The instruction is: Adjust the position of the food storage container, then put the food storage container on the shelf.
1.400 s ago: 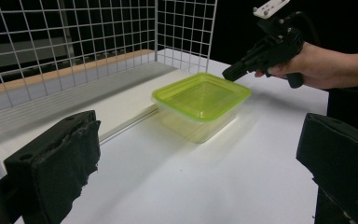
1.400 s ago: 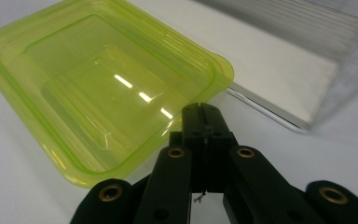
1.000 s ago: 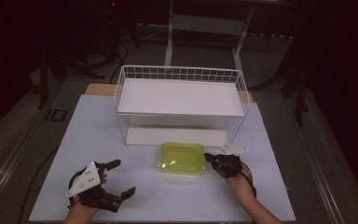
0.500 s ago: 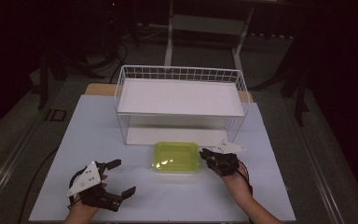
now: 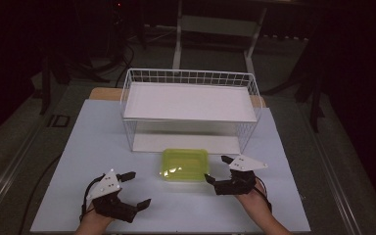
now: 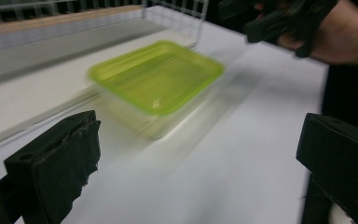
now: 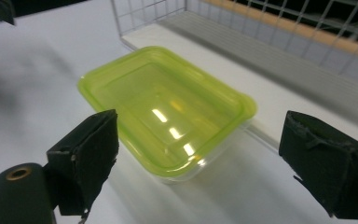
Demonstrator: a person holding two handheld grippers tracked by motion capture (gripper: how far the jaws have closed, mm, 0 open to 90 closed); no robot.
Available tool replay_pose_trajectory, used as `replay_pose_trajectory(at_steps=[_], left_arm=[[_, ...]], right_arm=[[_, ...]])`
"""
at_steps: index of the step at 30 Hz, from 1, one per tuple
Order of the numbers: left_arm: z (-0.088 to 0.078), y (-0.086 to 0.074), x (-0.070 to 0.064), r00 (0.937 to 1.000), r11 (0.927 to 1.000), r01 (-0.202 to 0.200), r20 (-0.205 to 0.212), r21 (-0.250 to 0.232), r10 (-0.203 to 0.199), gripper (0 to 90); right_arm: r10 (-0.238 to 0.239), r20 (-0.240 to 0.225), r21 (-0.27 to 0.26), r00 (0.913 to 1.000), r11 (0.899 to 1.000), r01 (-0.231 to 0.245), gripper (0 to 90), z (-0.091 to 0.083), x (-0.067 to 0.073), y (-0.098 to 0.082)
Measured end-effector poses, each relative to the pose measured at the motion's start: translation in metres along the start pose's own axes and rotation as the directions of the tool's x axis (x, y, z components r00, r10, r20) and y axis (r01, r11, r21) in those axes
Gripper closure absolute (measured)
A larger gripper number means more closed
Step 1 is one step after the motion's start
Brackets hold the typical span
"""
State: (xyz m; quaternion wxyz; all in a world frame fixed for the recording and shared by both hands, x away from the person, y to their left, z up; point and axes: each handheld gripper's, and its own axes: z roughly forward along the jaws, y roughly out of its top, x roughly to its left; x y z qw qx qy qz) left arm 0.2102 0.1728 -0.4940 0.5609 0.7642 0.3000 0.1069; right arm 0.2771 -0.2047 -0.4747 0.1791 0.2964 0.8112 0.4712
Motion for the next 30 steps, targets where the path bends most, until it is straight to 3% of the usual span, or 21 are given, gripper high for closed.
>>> replay_pose_trajectory(at_steps=[2,4,8,15,19,21,24,25,26,27,29,30], left_arm=[[0.004,0.006,0.0,0.9994,0.9997,0.023,0.026,0.005,-0.023,0.1],[0.009,0.013,0.001,0.9988,0.9991,0.03,0.038,0.029,-0.031,0.0],[0.023,0.026,0.003,0.9987,0.9987,0.029,0.039,0.043,-0.031,0.0],[0.045,0.047,0.016,0.9966,0.9952,0.079,0.016,0.057,-0.081,0.1],[0.057,0.05,0.029,0.99,0.9883,0.14,0.014,0.062,-0.141,0.2],[0.063,0.048,0.033,0.9877,0.9853,0.156,-0.012,0.068,-0.156,10.1],[0.075,0.045,0.04,0.9752,0.9677,0.219,-0.061,0.124,-0.213,12.6],[0.075,0.045,0.04,0.9752,0.9677,0.219,-0.061,0.124,-0.213,14.4],[0.081,0.042,0.044,0.9601,0.9476,0.273,-0.108,0.166,-0.258,14.4],[0.084,0.04,0.046,0.9526,0.9359,0.298,-0.124,0.189,-0.278,14.9],[0.088,0.036,0.048,0.9458,0.9268,0.313,-0.157,0.208,-0.284,17.8],[0.09,0.034,0.049,0.9411,0.9195,0.33,-0.152,0.214,-0.302,22.3]], right_arm=[[0.014,-0.032,-0.005,0.9994,1.0,-0.014,14.3,-0.003,0.001,0.001],[-0.027,-0.056,-0.048,0.9981,0.999,0.024,18.7,-0.005,0.002,0.002],[-0.025,-0.033,-0.023,0.9991,0.999,0.024,17.6,-0.007,0.003,0.008],[0.076,-0.019,0.018,0.997,0.997,-0.075,12.0,-0.006,-0.005,0.019],[0.133,0.004,0.026,0.9911,0.991,-0.133,10.8,0.0,-0.009,0.02],[0.166,0.003,0.035,0.9861,0.985,-0.166,10.8,0.005,-0.011,0.019],[0.185,0.01,0.074,0.9827,0.98,-0.185,16.2,0.011,-0.012,0.015],[0.185,0.01,0.074,0.9827,0.98,-0.185,16.2,0.011,-0.012,0.015],[0.185,0.023,0.08,0.9825,0.979,-0.186,18.3,0.013,-0.011,0.013],[0.202,0.02,0.089,0.9793,0.975,-0.203,22.5,0.018,-0.011,0.011],[0.22,0.017,0.103,0.9754,0.97,-0.22,25.1,0.024,-0.012,0.008],[0.228,0.018,0.109,0.9735,0.967,-0.228,26.7,0.027,-0.012,0.007]])
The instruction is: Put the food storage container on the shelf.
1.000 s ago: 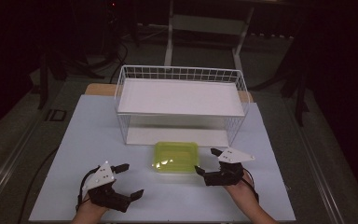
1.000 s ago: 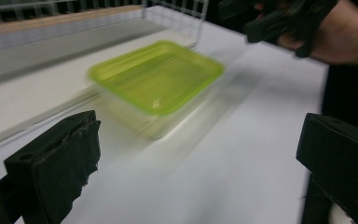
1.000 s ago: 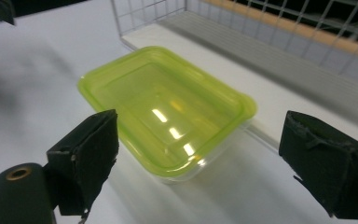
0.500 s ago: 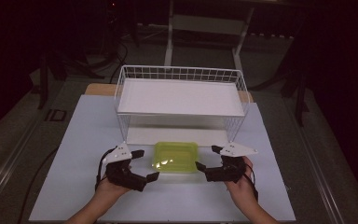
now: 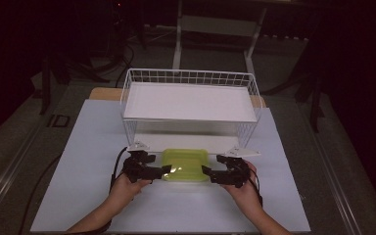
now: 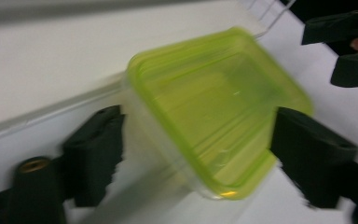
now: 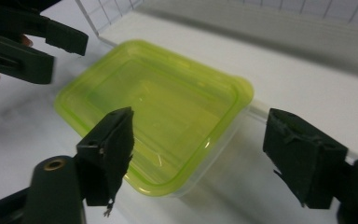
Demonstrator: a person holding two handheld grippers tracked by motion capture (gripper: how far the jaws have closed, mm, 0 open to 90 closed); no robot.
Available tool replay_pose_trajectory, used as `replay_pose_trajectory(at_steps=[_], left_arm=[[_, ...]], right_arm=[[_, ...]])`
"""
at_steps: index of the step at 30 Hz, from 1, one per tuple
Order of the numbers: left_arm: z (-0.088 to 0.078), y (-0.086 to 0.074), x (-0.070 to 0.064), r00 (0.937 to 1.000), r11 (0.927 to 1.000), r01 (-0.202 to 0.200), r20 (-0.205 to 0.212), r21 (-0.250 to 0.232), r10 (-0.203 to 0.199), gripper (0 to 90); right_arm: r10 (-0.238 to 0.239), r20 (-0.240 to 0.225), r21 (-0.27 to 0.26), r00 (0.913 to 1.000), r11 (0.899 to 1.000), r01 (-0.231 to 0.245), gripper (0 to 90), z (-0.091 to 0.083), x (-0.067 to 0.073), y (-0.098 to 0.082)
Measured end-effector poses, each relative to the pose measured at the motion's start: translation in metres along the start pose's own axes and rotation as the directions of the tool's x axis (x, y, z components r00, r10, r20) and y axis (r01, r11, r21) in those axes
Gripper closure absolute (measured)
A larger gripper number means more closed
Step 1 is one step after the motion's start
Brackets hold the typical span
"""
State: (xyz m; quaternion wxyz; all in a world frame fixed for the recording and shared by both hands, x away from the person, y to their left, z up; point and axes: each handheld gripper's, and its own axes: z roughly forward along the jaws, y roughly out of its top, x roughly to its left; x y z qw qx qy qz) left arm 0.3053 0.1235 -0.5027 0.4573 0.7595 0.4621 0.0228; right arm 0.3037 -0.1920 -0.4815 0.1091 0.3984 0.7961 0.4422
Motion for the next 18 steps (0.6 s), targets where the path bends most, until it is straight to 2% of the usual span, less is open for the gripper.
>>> replay_pose_trajectory(at_steps=[2,4,5,6,8,10,14,17,18], left_arm=[[0.003,-0.002,0.002,0.9999,0.9999,0.013,-0.004,0.01,-0.013,26.8],[0.006,-0.003,0.005,0.9995,0.9991,0.03,0.004,0.028,-0.031,37.2],[0.006,-0.004,0.005,0.9995,0.999,0.03,-0.006,0.033,-0.03,40.0],[0.007,-0.004,0.006,0.9995,0.999,0.03,-0.012,0.032,-0.03,47.9],[0.007,-0.005,0.007,0.9991,0.999,0.04,-0.014,0.02,-0.04,50.1],[0.007,-0.005,0.009,0.999,0.9987,0.043,-0.013,0.026,-0.042,58.6],[0.007,-0.006,0.008,0.9991,0.9984,0.043,-0.003,0.038,-0.043,60.2],[0.008,-0.006,0.005,0.9992,0.9979,0.04,-0.01,0.051,-0.039,63.0],[0.008,-0.006,0.005,0.9991,0.9979,0.042,-0.005,0.051,-0.041,63.6]], right_arm=[[0.014,-0.004,0.022,0.9999,1.0,-0.014,31.0,0.006,0.0,-0.001],[0.017,0.0,0.04,0.9999,0.999,-0.017,34.1,0.011,0.0,-0.003],[0.021,-0.004,0.052,0.9998,0.998,-0.02,34.2,0.013,-0.001,-0.004],[0.027,-0.005,0.058,0.9996,0.998,-0.027,36.8,0.015,-0.001,-0.005],[0.05,-0.008,0.073,0.9987,0.996,-0.049,40.5,0.017,-0.002,-0.007],[0.056,-0.012,0.083,0.9984,0.995,-0.055,43.0,0.019,-0.003,-0.009],[0.066,0.021,0.102,0.9976,0.992,-0.068,56.8,0.02,-0.005,-0.011],[0.083,0.015,0.111,0.9964,0.99,-0.085,59.5,0.018,-0.007,-0.011],[0.074,0.023,0.112,0.997,0.991,-0.076,59.5,0.018,-0.005,-0.011]])
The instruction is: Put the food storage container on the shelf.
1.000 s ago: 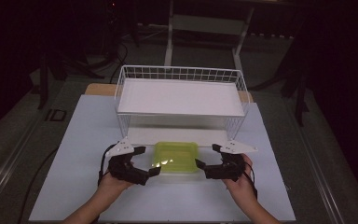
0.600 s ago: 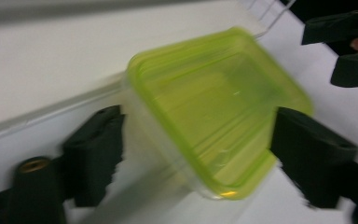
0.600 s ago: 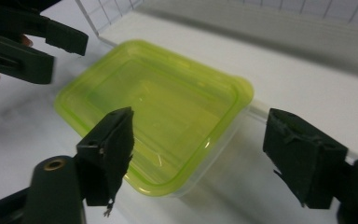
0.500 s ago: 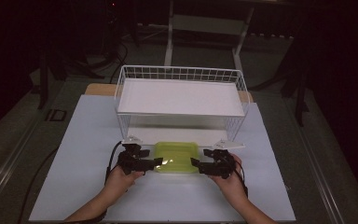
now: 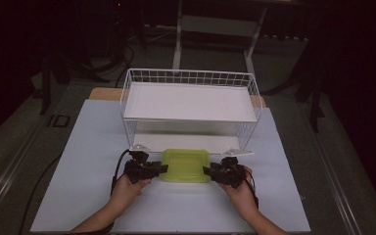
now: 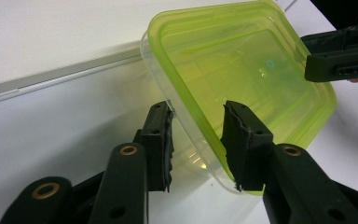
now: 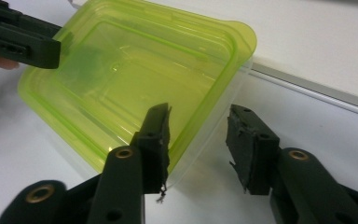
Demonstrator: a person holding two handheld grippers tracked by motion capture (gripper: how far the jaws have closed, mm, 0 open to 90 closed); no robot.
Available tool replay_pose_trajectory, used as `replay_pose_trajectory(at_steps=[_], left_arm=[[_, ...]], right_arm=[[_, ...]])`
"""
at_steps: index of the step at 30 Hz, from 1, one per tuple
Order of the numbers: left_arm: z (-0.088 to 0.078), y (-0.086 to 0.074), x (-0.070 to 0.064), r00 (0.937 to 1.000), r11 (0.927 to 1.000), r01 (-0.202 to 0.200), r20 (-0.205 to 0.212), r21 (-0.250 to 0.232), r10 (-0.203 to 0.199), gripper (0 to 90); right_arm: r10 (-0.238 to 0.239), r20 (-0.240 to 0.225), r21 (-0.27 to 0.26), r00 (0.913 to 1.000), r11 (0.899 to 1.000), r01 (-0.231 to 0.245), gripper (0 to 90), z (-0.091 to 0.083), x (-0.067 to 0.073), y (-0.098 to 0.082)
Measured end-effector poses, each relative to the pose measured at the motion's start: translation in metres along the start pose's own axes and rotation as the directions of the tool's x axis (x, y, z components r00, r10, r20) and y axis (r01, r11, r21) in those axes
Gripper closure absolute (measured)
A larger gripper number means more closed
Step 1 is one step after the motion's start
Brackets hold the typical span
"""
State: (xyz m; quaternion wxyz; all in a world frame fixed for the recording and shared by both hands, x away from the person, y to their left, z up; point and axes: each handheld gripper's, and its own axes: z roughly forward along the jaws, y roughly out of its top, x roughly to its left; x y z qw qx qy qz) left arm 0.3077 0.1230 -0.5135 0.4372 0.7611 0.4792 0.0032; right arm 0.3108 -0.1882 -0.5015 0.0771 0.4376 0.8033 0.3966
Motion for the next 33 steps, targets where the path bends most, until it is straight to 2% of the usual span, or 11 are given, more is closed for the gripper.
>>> replay_pose_trajectory(at_steps=[4,9,12,13,14,15,16,17,19,24,33], left_arm=[[-0.003,-0.003,-0.003,0.9999,0.9999,-0.012,0.006,-0.004,0.012,66.1],[-0.006,-0.006,-0.007,0.9997,0.9999,-0.013,0.019,0.002,0.013,69.7],[-0.008,-0.009,-0.008,0.999,0.9999,0.012,0.044,0.003,-0.012,73.1],[-0.01,-0.012,-0.012,0.9998,1.0,0.001,0.021,-0.007,-0.001,76.0],[-0.01,-0.014,-0.018,0.9988,0.9987,-0.048,0.004,-0.016,0.048,79.3],[-0.011,-0.016,-0.022,0.9987,0.9986,-0.05,-0.007,-0.017,0.05,79.9],[-0.012,-0.017,-0.022,0.9997,0.9991,-0.017,0.015,-0.038,0.017,80.0],[-0.014,-0.016,-0.023,0.9996,0.9988,-0.004,0.027,-0.048,0.005,80.1],[-0.016,-0.013,-0.025,0.9994,0.998,-0.011,0.032,-0.063,0.013,80.1],[-0.019,0.001,-0.026,0.9995,0.995,-0.021,0.022,-0.098,0.023,80.2],[-0.015,0.026,-0.011,0.9999,0.9884,0.004,0.014,-0.152,-0.002,80.4]], right_arm=[[0.014,-0.013,0.011,0.9998,1.0,-0.014,63.4,-0.002,0.001,0.0],[0.0,-0.006,0.013,1.0,1.0,0.0,66.4,-0.006,0.006,-0.001],[0.006,-0.015,0.018,0.9999,1.0,-0.006,69.0,-0.009,0.009,-0.003],[0.01,-0.016,0.02,0.9998,1.0,-0.009,72.1,-0.01,0.01,-0.003],[0.021,-0.037,0.024,0.9991,1.0,-0.02,76.1,-0.012,0.012,-0.005],[0.007,-0.004,0.019,1.0,1.0,-0.007,74.6,-0.014,0.015,-0.007],[0.002,0.004,0.015,1.0,1.0,-0.002,74.2,-0.016,0.017,-0.008],[0.016,0.002,0.005,0.9999,1.0,-0.016,74.3,-0.019,0.017,-0.008],[0.027,-0.009,-0.017,0.9996,0.999,-0.028,75.0,-0.024,0.016,-0.006],[0.004,0.015,-0.076,0.9999,0.997,-0.003,76.4,-0.036,0.018,0.008],[0.037,0.029,-0.119,0.9989,0.992,-0.033,77.0,-0.027,0.007,0.037]])
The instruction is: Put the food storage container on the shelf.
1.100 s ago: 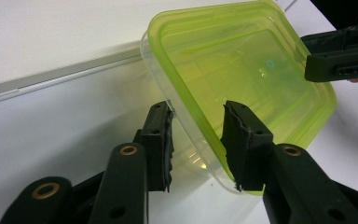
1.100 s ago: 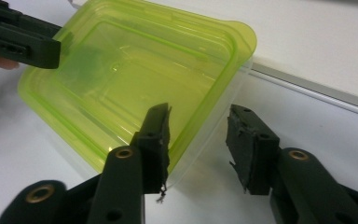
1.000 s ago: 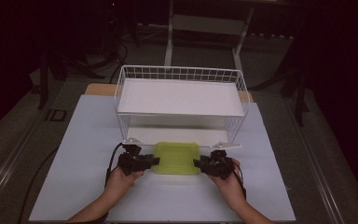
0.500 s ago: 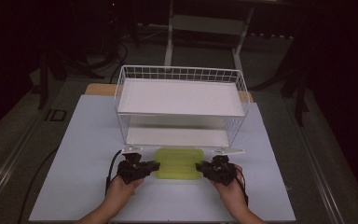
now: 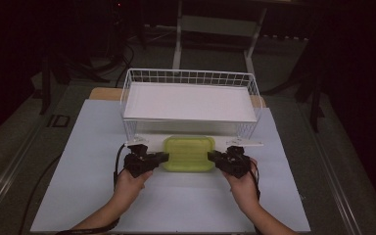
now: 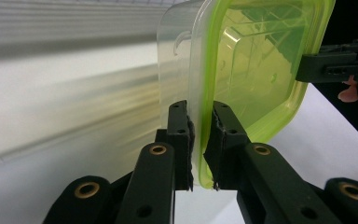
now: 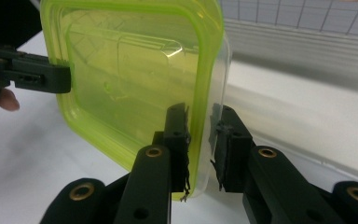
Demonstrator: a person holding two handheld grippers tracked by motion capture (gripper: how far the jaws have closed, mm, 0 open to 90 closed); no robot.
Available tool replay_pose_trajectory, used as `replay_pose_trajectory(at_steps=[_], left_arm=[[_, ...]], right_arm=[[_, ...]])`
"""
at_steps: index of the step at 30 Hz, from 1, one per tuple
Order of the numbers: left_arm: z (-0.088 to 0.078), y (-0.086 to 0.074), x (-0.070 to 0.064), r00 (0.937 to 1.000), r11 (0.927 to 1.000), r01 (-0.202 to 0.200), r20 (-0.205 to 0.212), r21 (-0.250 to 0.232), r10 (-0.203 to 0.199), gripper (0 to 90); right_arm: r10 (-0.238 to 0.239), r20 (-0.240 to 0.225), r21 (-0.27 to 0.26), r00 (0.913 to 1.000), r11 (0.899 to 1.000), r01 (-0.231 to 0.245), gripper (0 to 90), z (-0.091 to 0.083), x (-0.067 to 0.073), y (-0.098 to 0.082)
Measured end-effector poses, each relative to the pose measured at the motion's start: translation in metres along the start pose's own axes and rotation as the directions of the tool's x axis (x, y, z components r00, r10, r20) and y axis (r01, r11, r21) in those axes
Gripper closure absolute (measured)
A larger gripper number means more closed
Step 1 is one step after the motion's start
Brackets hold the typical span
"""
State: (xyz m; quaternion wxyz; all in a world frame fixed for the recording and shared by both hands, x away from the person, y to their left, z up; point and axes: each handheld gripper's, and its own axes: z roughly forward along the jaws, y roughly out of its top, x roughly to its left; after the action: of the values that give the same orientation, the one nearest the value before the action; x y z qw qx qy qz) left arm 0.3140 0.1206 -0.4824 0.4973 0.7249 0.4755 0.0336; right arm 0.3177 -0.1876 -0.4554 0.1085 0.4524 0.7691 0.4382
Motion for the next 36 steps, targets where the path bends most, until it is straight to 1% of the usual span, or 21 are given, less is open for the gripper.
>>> replay_pose_trajectory(at_steps=[1,5,6,7,9,10,11,14,16,19,20,21,23,26,27,29,30,32,33,34,36], left_arm=[[0.002,0.001,0.002,1.0,1.0,0.001,-0.004,-0.005,-0.001,80.4],[0.008,0.005,0.009,0.9999,1.0,-0.002,-0.014,0.007,0.002,80.4],[0.01,0.006,0.012,0.9999,1.0,0.001,-0.016,0.004,0.0,80.4],[0.012,0.006,0.014,0.9998,0.9998,0.016,-0.011,0.01,-0.016,80.4],[0.016,0.007,0.019,0.9996,0.9995,0.029,-0.009,0.011,-0.029,80.5],[0.016,0.007,0.019,0.9996,0.9995,0.029,-0.009,0.011,-0.029,80.4],[0.019,0.007,0.022,0.9994,0.9994,0.032,-0.011,0.013,-0.032,80.4],[0.024,0.008,0.025,0.9993,0.9992,0.033,-0.019,0.022,-0.033,80.3],[0.028,0.009,0.027,0.9988,0.9989,0.043,-0.023,0.021,-0.042,80.4],[0.032,0.01,0.031,0.9991,0.9992,0.034,-0.028,0.021,-0.033,80.3],[0.033,0.01,0.032,0.999,0.9994,0.028,-0.034,0.021,-0.028,80.3],[0.035,0.011,0.033,0.9987,0.999,0.036,-0.037,0.025,-0.035,80.3],[0.036,0.012,0.034,0.9986,0.9987,0.045,-0.028,0.023,-0.044,80.2],[0.037,0.014,0.033,0.9987,0.9991,0.038,-0.034,0.02,-0.037,80.3],[0.037,0.014,0.032,0.9985,0.9992,0.035,-0.042,0.021,-0.034,80.2],[0.038,0.015,0.033,0.9984,0.9992,0.037,-0.044,0.018,-0.036,80.1],[0.039,0.015,0.032,0.998,0.9993,0.035,-0.054,0.015,-0.034,80.1],[0.04,0.016,0.033,0.9974,0.9994,0.034,-0.064,0.008,-0.033,79.7],[0.041,0.016,0.033,0.9971,0.9997,0.025,-0.071,0.0,-0.025,79.7],[0.041,0.016,0.034,0.9972,0.9997,0.025,-0.071,-0.007,-0.026,79.4],[0.042,0.016,0.036,0.9974,0.9994,0.03,-0.065,-0.014,-0.031,78.8]], right_arm=[[0.002,0.001,-0.001,1.0,1.0,-0.002,77.0,0.003,-0.001,0.001],[0.015,0.012,0.006,0.9998,1.0,-0.015,76.8,0.013,-0.006,0.005],[0.017,0.014,0.007,0.9998,1.0,-0.017,76.7,0.015,-0.007,0.006],[0.016,0.019,0.005,0.9997,1.0,-0.016,76.7,0.018,-0.008,0.007],[0.014,0.031,0.004,0.9994,1.0,-0.014,76.7,0.022,-0.009,0.008],[0.014,0.031,0.004,0.9994,1.0,-0.014,76.7,0.022,-0.009,0.008],[0.021,0.034,0.003,0.9992,1.0,-0.021,76.7,0.024,-0.01,0.009],[0.036,0.048,0.011,0.9982,0.999,-0.036,76.5,0.032,-0.014,0.009],[0.034,0.052,0.014,0.9981,0.999,-0.035,76.5,0.035,-0.016,0.009],[0.044,0.063,0.014,0.997,0.999,-0.045,76.5,0.04,-0.019,0.008],[0.047,0.064,0.014,0.9968,0.999,-0.048,76.5,0.042,-0.02,0.008],[0.047,0.067,0.015,0.9966,0.999,-0.048,76.4,0.043,-0.021,0.009],[0.052,0.072,0.016,0.996,0.998,-0.054,76.4,0.045,-0.022,0.009],[0.074,0.072,0.015,0.9946,0.997,-0.076,76.4,0.048,-0.026,0.008],[0.071,0.077,0.018,0.9945,0.997,-0.072,76.3,0.049,-0.027,0.008],[0.061,0.085,0.017,0.9945,0.998,-0.063,77.2,0.049,-0.027,0.008],[0.052,0.098,0.016,0.9938,0.998,-0.054,77.3,0.05,-0.026,0.008],[0.047,0.105,0.015,0.9933,0.999,-0.049,77.3,0.051,-0.026,0.01],[0.044,0.113,0.012,0.9926,0.999,-0.045,77.3,0.052,-0.026,0.01],[0.036,0.117,0.01,0.9924,0.999,-0.037,77.2,0.054,-0.026,0.011],[0.048,0.12,0.003,0.9916,0.999,-0.049,77.3,0.056,-0.028,0.012]])
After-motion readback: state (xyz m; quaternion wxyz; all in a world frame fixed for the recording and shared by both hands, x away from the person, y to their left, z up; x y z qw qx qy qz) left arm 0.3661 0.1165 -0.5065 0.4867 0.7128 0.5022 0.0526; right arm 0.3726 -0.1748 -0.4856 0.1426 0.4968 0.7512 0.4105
